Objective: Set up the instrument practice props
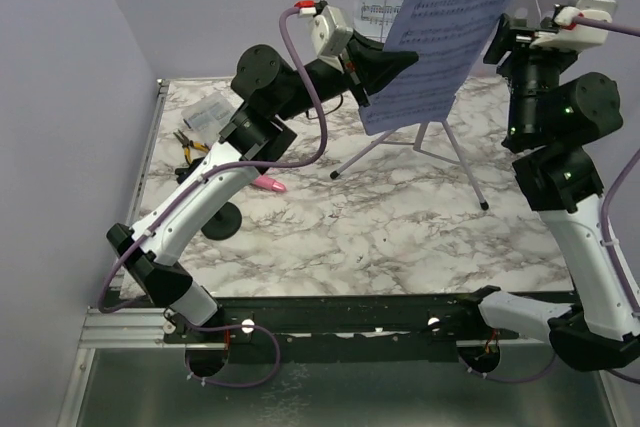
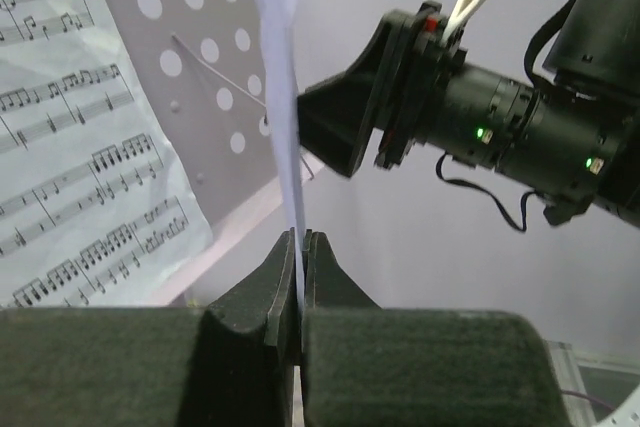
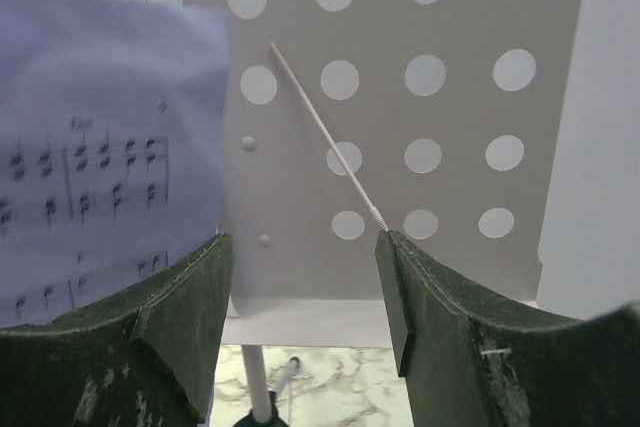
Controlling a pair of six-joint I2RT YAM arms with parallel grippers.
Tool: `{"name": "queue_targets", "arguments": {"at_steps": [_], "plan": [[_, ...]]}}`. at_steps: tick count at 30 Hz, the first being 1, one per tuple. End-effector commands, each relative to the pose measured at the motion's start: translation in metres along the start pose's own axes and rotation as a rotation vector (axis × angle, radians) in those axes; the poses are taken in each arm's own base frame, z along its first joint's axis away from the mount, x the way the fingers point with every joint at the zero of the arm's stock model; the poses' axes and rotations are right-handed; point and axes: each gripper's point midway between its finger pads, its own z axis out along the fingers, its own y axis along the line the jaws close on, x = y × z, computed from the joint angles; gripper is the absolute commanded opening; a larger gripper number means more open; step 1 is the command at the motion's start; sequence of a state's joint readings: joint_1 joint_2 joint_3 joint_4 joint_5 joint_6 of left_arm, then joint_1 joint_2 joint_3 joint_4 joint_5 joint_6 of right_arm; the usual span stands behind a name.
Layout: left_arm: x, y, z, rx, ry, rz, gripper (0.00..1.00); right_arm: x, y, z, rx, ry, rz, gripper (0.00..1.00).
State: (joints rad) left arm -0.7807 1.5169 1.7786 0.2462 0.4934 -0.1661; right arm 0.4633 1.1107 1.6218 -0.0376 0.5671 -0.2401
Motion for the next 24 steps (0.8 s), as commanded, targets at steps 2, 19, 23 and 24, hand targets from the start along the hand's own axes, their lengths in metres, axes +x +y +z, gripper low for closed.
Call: {"name": "queue_targets", "arguments": {"at_steps": [2,19,23,24], "plan": [[-0.012,0.012,0.018,-0.001,-0.017,0.084,0.0,-0.021,-0.017,0.01,0.095,-0.085,-0.155,0.64],[-0.032,0.082,0.032,-0.281,-0.094,0.098,0.0,-0.012,-0.027,0.045,0.188,-0.071,-0.33,0.62],[-0.036,0.097,0.025,-0.324,-0.102,0.084,0.0,-0.002,-0.031,0.053,0.183,-0.047,-0.347,0.62],[-0.037,0.1,0.023,-0.333,-0.103,0.084,0.0,0.002,-0.033,0.055,0.184,-0.039,-0.349,0.62]]}}
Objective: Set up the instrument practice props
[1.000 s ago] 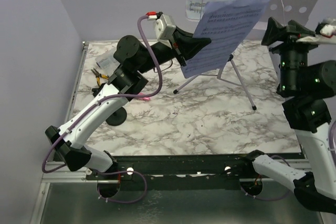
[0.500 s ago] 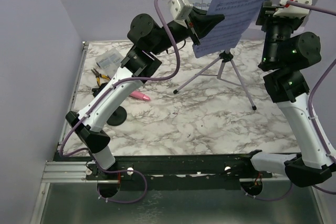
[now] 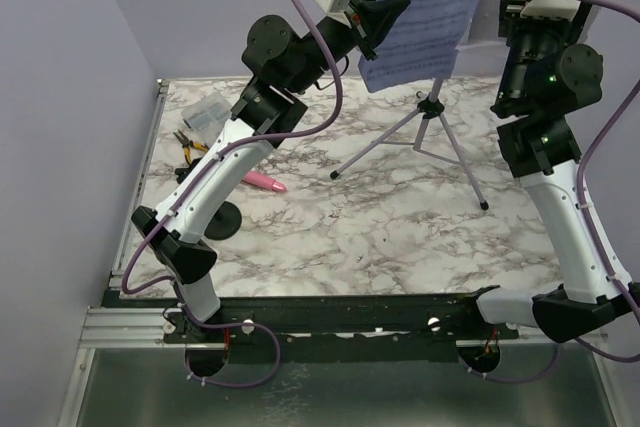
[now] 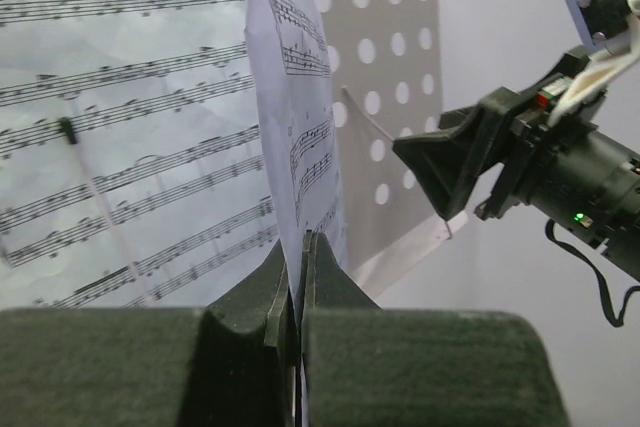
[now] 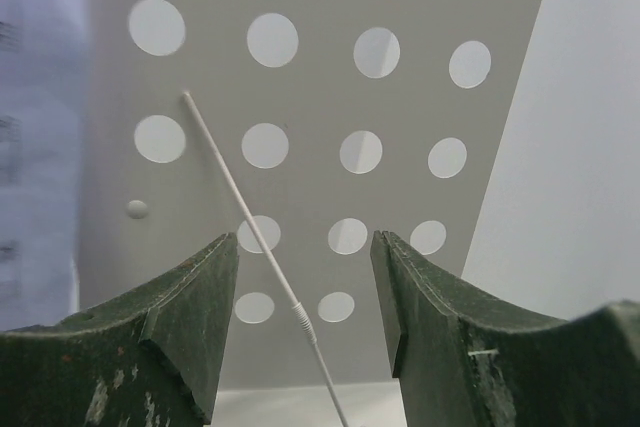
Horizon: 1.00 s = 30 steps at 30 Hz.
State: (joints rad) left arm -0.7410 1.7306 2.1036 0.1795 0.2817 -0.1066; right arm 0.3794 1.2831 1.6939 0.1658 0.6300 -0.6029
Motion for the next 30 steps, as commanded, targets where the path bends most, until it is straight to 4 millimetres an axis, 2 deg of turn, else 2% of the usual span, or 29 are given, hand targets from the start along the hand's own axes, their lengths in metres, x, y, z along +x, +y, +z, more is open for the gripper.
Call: {"name": "queue_targets", "arguments": {"at_steps": [1,4,11,21,30], "plan": [[-0.016,0.028,-0.003,-0.108,-0.033,-0.011,0.0,0.006,-0.007,0.008,0.009,0.013,-0.015,0.61],[-0.018,0.033,-0.006,-0.114,-0.034,-0.026,0.0,0.017,-0.004,0.013,-0.014,0.036,-0.015,0.57],[-0.019,0.02,-0.005,-0.034,-0.033,-0.034,0.0,0.026,0.004,0.021,-0.039,0.053,-0.045,0.45],[-0.03,0.008,0.01,0.057,-0.084,-0.037,0.0,0.013,0.0,0.023,-0.039,-0.01,-0.062,0.21],[-0.029,0.003,0.024,0.119,-0.112,-0.019,0.0,0.014,0.002,0.022,-0.062,-0.042,-0.075,0.12]]}}
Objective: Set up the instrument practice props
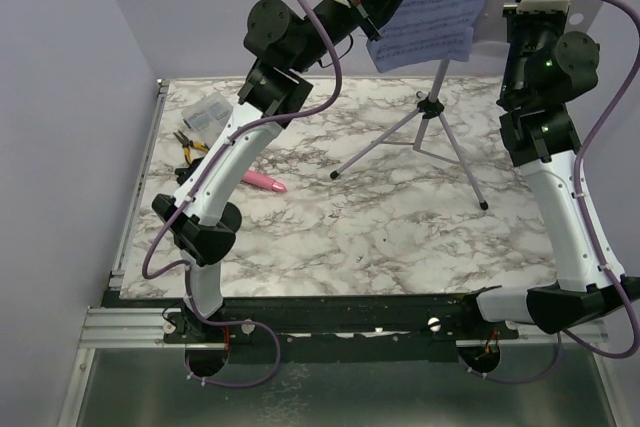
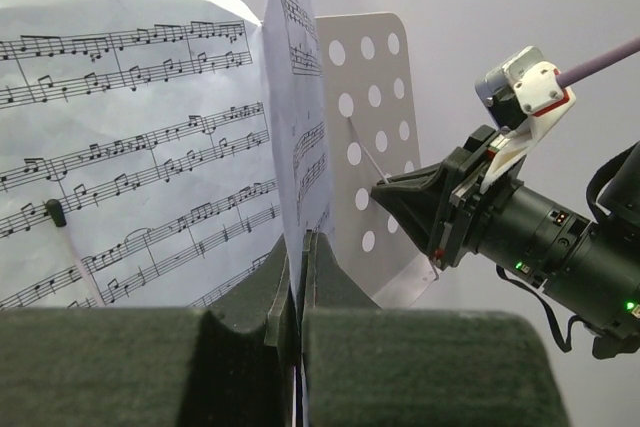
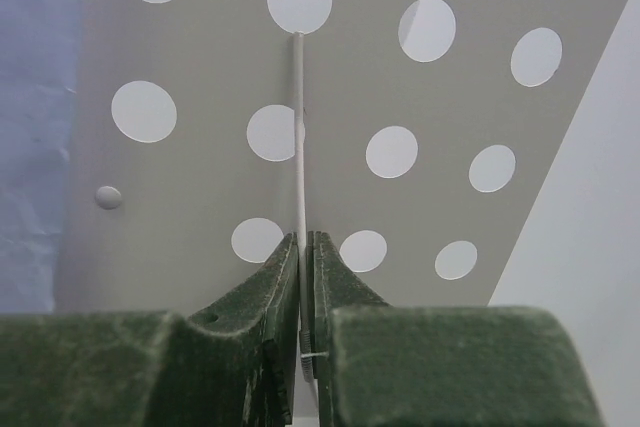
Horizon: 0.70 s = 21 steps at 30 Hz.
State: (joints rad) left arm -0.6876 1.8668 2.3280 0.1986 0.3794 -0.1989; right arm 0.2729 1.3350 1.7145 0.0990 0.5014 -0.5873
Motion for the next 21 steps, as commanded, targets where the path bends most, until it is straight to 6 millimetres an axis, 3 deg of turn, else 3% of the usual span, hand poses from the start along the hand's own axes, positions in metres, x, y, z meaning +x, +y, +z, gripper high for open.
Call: {"name": "queue_targets", "arguments": {"at_steps": [1,3,21], "plan": [[-0.006,-0.007,0.008,0.058,-0.033,0.011,0.0,-0.015,-0.007,-0.003,0.002,-0.08,0.009,0.1],[-0.006,-0.007,0.012,0.067,-0.044,0.01,0.0,-0.015,-0.006,-0.005,-0.002,-0.096,0.012,0.01],[-0.003,-0.002,0.032,0.107,-0.169,0.103,0.0,-0.023,0.004,-0.021,-0.058,-0.215,0.098,0.01]]}}
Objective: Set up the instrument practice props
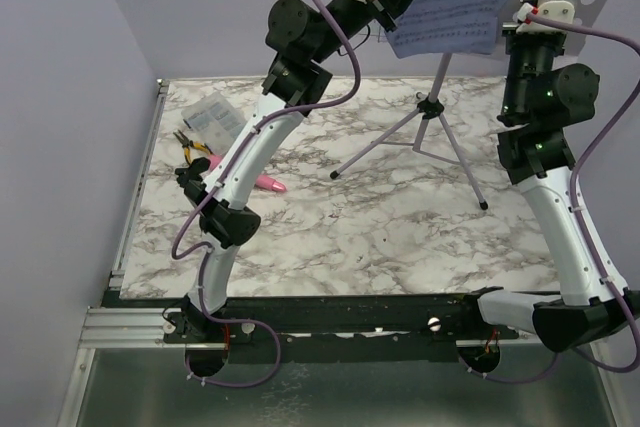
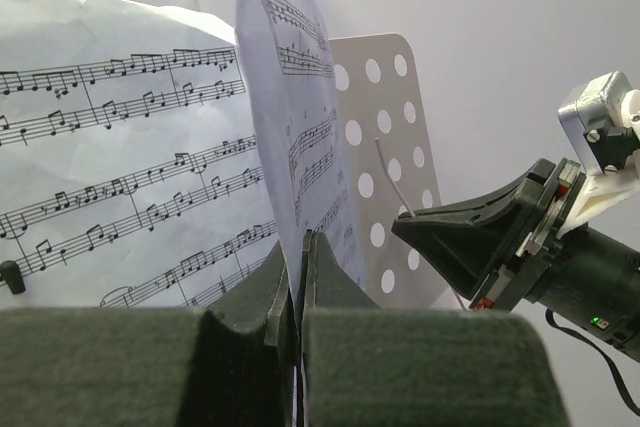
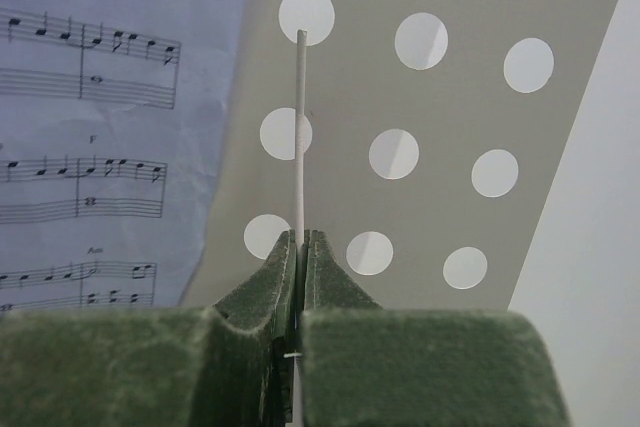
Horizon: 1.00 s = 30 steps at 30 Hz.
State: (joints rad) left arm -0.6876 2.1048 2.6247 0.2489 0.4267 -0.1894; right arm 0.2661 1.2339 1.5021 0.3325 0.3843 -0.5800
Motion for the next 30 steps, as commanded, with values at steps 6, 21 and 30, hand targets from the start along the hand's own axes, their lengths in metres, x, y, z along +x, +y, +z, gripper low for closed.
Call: {"name": "queue_targets", "arguments": {"at_steps": [6,21,30], "plan": [[-0.011,-0.017,0.013,0.063,-0.133,0.055,0.0,-0.022,0.002,-0.008,-0.054,-0.094,0.044,0.01],[0.005,-0.031,0.024,0.059,-0.203,0.07,0.0,-0.028,0.006,-0.024,-0.091,-0.159,0.085,0.01],[0.005,-0.026,0.025,0.009,-0.245,0.064,0.0,-0.029,0.007,-0.028,-0.088,-0.19,0.113,0.01]]}}
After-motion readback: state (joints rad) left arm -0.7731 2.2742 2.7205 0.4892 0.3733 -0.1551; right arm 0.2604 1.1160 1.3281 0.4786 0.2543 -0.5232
